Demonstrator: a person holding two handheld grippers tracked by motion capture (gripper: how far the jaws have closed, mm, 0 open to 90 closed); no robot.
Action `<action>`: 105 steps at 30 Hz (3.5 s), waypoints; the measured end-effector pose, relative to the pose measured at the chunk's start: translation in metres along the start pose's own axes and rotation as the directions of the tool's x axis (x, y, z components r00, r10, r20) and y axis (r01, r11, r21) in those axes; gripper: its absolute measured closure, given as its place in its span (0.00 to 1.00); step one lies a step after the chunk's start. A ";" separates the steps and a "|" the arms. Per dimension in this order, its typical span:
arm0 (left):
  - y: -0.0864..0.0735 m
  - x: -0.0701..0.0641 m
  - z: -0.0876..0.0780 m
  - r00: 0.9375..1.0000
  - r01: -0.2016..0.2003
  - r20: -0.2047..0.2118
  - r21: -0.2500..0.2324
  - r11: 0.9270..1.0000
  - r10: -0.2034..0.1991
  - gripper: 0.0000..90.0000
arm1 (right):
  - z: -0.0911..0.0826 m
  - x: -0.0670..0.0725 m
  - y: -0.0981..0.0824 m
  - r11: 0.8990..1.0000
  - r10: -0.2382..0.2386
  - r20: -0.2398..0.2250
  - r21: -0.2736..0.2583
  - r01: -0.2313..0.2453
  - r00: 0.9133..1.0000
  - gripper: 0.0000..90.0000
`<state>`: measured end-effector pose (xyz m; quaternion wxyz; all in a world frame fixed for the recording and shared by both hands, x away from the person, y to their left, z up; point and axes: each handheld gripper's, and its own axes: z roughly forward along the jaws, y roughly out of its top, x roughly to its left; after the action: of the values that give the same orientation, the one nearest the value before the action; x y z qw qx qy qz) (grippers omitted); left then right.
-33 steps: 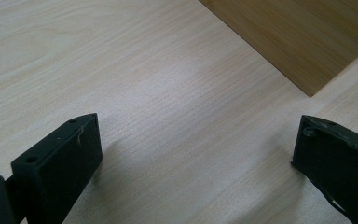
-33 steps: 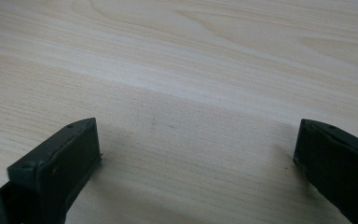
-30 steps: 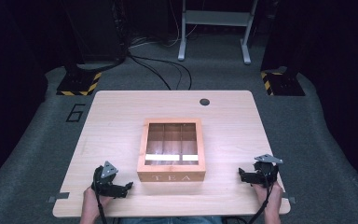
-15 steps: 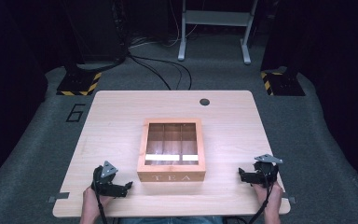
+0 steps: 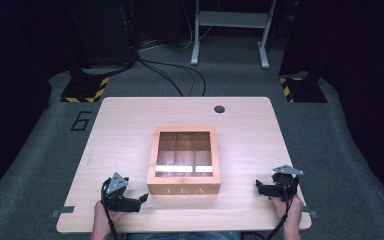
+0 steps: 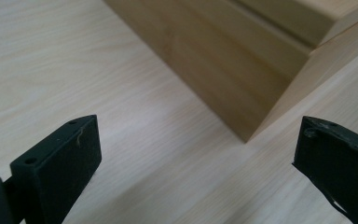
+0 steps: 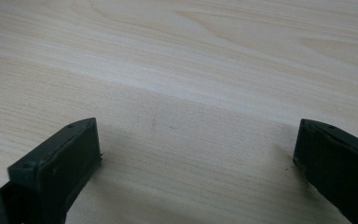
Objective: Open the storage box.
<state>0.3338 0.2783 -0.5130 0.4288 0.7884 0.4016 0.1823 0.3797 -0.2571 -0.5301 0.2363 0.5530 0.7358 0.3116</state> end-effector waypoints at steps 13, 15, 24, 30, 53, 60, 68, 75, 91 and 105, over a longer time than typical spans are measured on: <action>0.016 -0.012 0.006 0.996 -0.004 0.088 -0.101 0.995 0.013 0.24 | 0.000 0.000 0.000 1.000 0.000 -0.001 0.000 0.000 1.000 0.00; 0.018 -0.013 0.006 0.995 -0.012 0.100 -0.104 0.995 0.022 0.27 | 0.000 0.000 0.000 1.000 0.000 -0.001 0.000 0.000 1.000 0.00; 0.021 -0.021 0.010 0.994 -0.032 0.104 -0.119 0.992 0.044 0.34 | 0.000 0.000 0.000 1.000 0.001 -0.002 -0.001 -0.001 1.000 0.00; 0.019 -0.022 0.010 0.994 -0.035 0.097 -0.128 0.991 0.047 0.35 | 0.000 0.000 0.000 1.000 0.000 -0.002 -0.001 0.000 1.000 0.00; 0.020 -0.024 0.008 0.995 -0.035 0.082 -0.174 0.984 0.050 0.37 | 0.000 0.000 0.000 1.000 0.003 0.000 -0.001 -0.003 1.000 0.00; 0.021 -0.026 0.007 0.996 -0.047 0.066 -0.197 0.979 0.061 0.38 | 0.000 0.000 0.000 1.000 0.003 0.000 0.000 -0.003 1.000 0.00; 0.023 -0.028 0.007 0.997 -0.030 0.063 -0.235 0.971 0.046 0.38 | 0.000 0.000 0.000 1.000 0.003 0.000 -0.001 -0.003 1.000 0.00; 0.026 -0.029 0.006 0.999 -0.028 0.032 -0.262 0.965 0.038 0.40 | 0.000 0.000 0.000 1.000 0.001 -0.001 -0.001 -0.001 1.000 0.00; 0.049 -0.029 0.008 0.993 -0.081 -0.103 -0.341 0.937 0.048 0.42 | 0.000 0.000 0.000 1.000 0.001 -0.001 -0.001 -0.001 1.000 0.00; 0.062 -0.030 0.010 0.977 -0.103 -0.213 -0.383 0.918 0.021 0.58 | 0.000 0.000 0.000 1.000 0.001 -0.001 -0.001 -0.001 1.000 0.00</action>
<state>0.3512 0.2296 -0.4660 0.5282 0.6760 0.3737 0.3528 0.3800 -0.2571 -0.5300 0.2359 0.5530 0.7354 0.3126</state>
